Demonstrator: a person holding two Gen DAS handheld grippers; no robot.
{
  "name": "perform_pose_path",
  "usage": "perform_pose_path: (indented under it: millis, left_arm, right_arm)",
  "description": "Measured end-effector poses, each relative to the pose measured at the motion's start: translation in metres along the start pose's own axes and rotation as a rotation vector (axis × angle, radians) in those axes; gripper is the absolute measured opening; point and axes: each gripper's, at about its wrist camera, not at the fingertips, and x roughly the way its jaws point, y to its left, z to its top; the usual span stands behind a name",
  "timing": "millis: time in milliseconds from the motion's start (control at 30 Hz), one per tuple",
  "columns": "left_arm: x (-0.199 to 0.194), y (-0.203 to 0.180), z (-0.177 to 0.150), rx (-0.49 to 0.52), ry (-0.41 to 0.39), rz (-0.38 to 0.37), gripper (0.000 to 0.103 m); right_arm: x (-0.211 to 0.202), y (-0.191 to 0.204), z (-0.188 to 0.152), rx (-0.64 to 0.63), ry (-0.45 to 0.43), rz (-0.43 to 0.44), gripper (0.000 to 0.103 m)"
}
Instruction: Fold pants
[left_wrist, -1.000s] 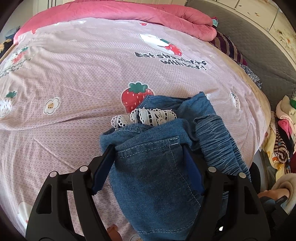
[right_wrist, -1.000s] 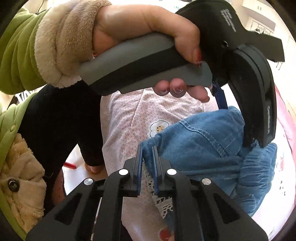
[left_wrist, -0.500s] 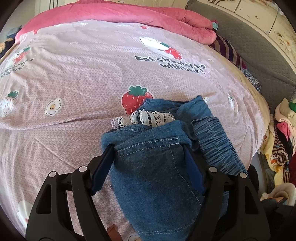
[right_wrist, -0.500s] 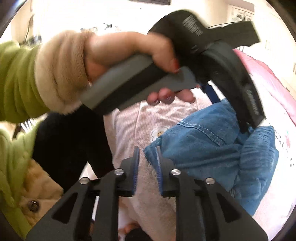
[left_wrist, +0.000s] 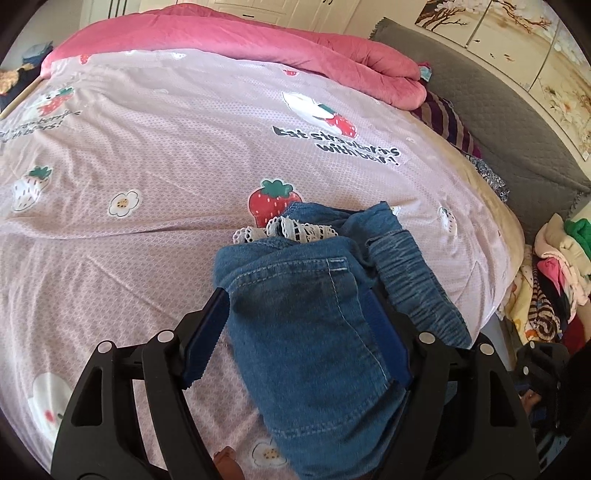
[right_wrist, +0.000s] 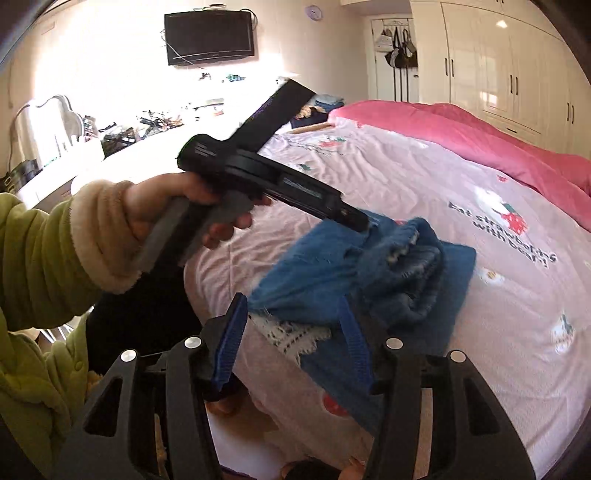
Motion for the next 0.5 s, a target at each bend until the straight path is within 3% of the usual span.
perform_pose_path:
  millis: [133, 333, 500]
  left_arm:
    - [-0.009, 0.001, -0.004, -0.002, -0.013, -0.006, 0.067]
    - [-0.02, 0.001, -0.015, 0.015, -0.022, -0.001, 0.068]
    - [-0.024, 0.0, -0.033, 0.02, -0.018, -0.007, 0.069]
  right_arm:
    - [0.007, 0.007, -0.005, 0.024, 0.044, -0.044, 0.051]
    - [0.003, -0.029, 0.009, 0.17, -0.008, -0.17, 0.052]
    - [0.014, -0.043, 0.025, 0.174, 0.0, -0.196, 0.052]
